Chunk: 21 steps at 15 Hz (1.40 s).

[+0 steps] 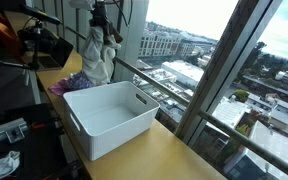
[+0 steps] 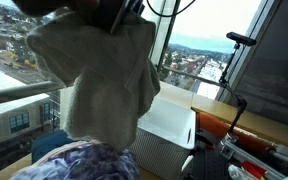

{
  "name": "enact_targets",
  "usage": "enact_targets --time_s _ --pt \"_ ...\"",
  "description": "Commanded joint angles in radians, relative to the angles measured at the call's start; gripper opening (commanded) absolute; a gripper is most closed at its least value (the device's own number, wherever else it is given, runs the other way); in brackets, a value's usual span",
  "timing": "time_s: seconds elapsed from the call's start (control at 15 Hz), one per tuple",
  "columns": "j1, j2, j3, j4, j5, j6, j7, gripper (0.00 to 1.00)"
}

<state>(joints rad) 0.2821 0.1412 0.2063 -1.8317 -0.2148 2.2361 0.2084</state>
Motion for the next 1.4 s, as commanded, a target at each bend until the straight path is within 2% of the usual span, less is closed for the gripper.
enact_targets --time_s 0.0,0.2,0.4,0.67,0.8,1.07,1.33 --pt "0.057 0.155 0.027 0.157 -0.039 -0.026 0.043 0.04" --pt "0.097 0.262 0.018 0.226 -0.019 -0.020 0.034 0.04" --pt "0.105 0.365 0.008 0.255 0.012 -0.001 0.013 0.04" --pt "0.093 0.483 -0.001 0.260 0.057 0.021 -0.006 0.04" --pt "0.083 0.537 0.017 0.248 0.111 0.046 -0.024 0.04" --pt "0.109 0.675 0.028 0.251 0.187 0.101 -0.025 0.04" --pt "0.119 0.759 0.026 0.270 0.217 0.130 -0.029 0.04"
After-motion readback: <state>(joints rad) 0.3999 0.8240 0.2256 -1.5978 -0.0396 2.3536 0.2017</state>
